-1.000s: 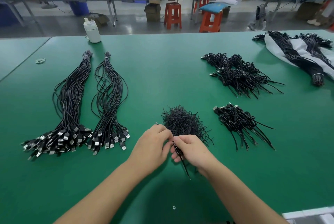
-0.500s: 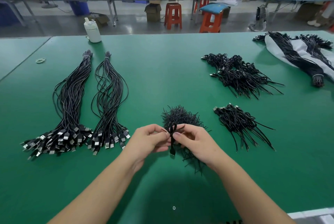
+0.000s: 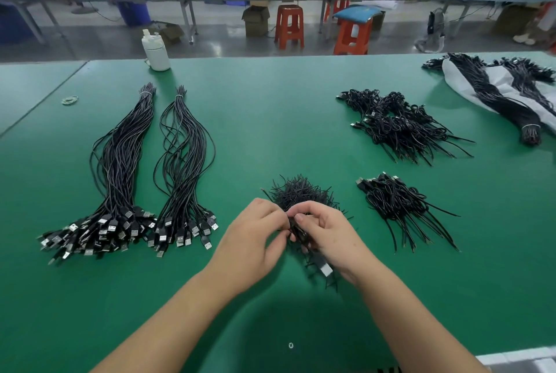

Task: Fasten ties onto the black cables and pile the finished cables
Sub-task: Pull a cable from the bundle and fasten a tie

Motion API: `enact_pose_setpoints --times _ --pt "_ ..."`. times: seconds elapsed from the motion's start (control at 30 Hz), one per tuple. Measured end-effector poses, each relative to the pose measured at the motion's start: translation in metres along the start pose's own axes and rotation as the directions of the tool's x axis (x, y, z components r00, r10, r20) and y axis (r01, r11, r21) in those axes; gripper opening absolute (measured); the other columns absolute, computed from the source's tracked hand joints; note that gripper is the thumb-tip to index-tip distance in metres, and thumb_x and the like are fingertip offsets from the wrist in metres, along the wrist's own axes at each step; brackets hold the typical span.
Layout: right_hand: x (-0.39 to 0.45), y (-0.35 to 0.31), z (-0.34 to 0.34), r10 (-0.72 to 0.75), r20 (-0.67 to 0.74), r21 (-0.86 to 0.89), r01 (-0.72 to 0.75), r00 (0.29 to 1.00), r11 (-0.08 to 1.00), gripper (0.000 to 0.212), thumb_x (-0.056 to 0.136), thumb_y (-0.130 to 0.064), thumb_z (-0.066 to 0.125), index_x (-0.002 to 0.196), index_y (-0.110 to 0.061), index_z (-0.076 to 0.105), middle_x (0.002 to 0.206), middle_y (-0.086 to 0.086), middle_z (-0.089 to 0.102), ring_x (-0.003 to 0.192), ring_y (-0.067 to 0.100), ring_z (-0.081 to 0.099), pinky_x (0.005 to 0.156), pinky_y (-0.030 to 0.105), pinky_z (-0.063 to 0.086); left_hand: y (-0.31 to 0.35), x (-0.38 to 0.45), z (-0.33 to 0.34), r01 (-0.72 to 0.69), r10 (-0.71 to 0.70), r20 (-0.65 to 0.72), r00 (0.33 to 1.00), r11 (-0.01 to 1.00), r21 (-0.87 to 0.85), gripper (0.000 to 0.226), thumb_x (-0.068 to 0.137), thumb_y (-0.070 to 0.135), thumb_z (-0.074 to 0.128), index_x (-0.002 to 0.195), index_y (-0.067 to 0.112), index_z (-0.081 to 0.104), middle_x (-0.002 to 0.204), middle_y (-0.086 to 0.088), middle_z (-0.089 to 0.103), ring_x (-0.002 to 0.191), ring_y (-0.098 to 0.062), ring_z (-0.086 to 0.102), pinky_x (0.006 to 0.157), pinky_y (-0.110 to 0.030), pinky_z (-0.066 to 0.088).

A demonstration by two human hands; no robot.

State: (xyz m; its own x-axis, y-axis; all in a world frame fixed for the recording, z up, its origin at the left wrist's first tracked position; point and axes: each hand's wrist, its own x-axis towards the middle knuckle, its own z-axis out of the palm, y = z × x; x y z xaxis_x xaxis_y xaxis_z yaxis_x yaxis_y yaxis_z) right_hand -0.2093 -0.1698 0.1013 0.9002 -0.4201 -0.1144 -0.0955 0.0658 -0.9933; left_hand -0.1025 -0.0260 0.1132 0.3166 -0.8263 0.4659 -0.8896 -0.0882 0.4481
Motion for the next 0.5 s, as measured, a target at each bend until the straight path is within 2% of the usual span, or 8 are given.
enact_pose_setpoints --times 0.07,0.13,0.2,0.27,0.3,0.37,0.43,0.5 --pt "-0.0033 0.0010 -0.0018 0.000 0.079 0.062 -0.005 0.997 0.998 0.023 0.099 -0.001 0.053 0.114 -0.012 0.067 0.087 0.007 0.071 0.075 0.015 0.062 0.075 0.029 0.053 0.0008 -0.0008 0.0003 0.177 -0.182 -0.033 0.983 0.977 -0.120 0.011 0.084 0.009 0.069 0.082 0.016 0.062 0.085 0.008 0.060 0.085 -0.010 0.056 0.078 -0.024 0.045" --pt "-0.0040 0.0033 -0.0014 -0.014 0.100 0.028 0.012 0.995 1.000 0.030 0.095 0.005 0.057 0.118 -0.012 0.066 0.094 0.008 0.068 0.083 0.018 0.059 0.087 0.032 0.051 0.0012 0.0000 -0.0004 0.366 -0.381 -0.017 0.924 0.898 -0.243 0.015 0.083 0.010 0.072 0.078 0.021 0.063 0.078 0.012 0.065 0.075 -0.005 0.060 0.069 -0.015 0.043" --pt "-0.0026 0.0037 -0.0003 -0.044 0.050 -0.110 0.050 0.998 0.993 0.030 0.093 0.002 0.062 0.109 -0.021 0.070 0.090 0.004 0.063 0.079 0.016 0.052 0.082 0.028 0.047 -0.0007 0.0024 -0.0001 0.494 -0.500 0.084 0.862 0.792 -0.358 0.016 0.083 0.011 0.073 0.075 0.020 0.063 0.072 0.013 0.065 0.063 -0.005 0.058 0.060 -0.015 0.041" --pt "-0.0004 0.0026 -0.0005 -0.110 -0.029 -0.314 0.095 0.994 0.945 0.024 0.090 -0.013 0.071 0.091 -0.037 0.070 0.088 -0.005 0.059 0.075 0.008 0.052 0.077 0.019 0.043 -0.0011 0.0039 -0.0016 0.544 -0.514 0.197 0.835 0.718 -0.434 0.018 0.086 0.012 0.073 0.074 0.018 0.062 0.069 0.008 0.064 0.059 -0.010 0.050 0.056 -0.021 0.039" --pt "0.0004 0.0023 -0.0014 -0.128 -0.060 -0.382 0.095 0.990 0.919 0.020 0.089 -0.021 0.074 0.084 -0.040 0.069 0.090 -0.008 0.058 0.076 0.006 0.054 0.077 0.018 0.043 -0.0008 0.0039 -0.0028 0.536 -0.494 0.213 0.843 0.733 -0.420 0.019 0.086 0.013 0.073 0.074 0.020 0.061 0.070 0.005 0.064 0.060 -0.010 0.050 0.058 -0.024 0.042" --pt "0.0017 0.0047 -0.0031 -0.121 -0.068 -0.377 0.087 0.990 0.922 0.018 0.089 -0.026 0.073 0.075 -0.036 0.071 0.085 -0.011 0.059 0.071 0.008 0.053 0.070 0.020 0.043 -0.0013 0.0033 -0.0047 0.430 -0.407 0.140 0.903 0.869 -0.247 0.019 0.087 0.018 0.071 0.075 0.027 0.059 0.075 0.006 0.064 0.070 -0.008 0.056 0.069 -0.027 0.048" --pt "0.0026 0.0070 -0.0016 -0.079 -0.041 -0.276 0.065 0.996 0.959 0.016 0.093 -0.026 0.068 0.077 -0.025 0.072 0.064 -0.013 0.050 0.054 0.006 0.038 0.053 0.018 0.034 -0.0004 0.0035 -0.0061 0.210 -0.210 0.032 0.977 0.978 0.008 0.013 0.087 0.020 0.068 0.081 0.027 0.059 0.078 0.009 0.061 0.080 -0.013 0.054 0.073 -0.034 0.048" --pt "0.0048 0.0090 0.0003 -0.036 -0.065 -0.236 0.020 0.997 0.972 0.012 0.095 -0.026 0.066 0.088 -0.020 0.074 0.052 -0.015 0.045 0.046 0.002 0.032 0.046 0.014 0.028 -0.0028 0.0046 -0.0051 -0.017 0.014 0.016 1.000 0.977 0.214 0.007 0.088 0.018 0.066 0.083 0.019 0.061 0.081 0.007 0.062 0.082 -0.021 0.052 0.070 -0.038 0.048"
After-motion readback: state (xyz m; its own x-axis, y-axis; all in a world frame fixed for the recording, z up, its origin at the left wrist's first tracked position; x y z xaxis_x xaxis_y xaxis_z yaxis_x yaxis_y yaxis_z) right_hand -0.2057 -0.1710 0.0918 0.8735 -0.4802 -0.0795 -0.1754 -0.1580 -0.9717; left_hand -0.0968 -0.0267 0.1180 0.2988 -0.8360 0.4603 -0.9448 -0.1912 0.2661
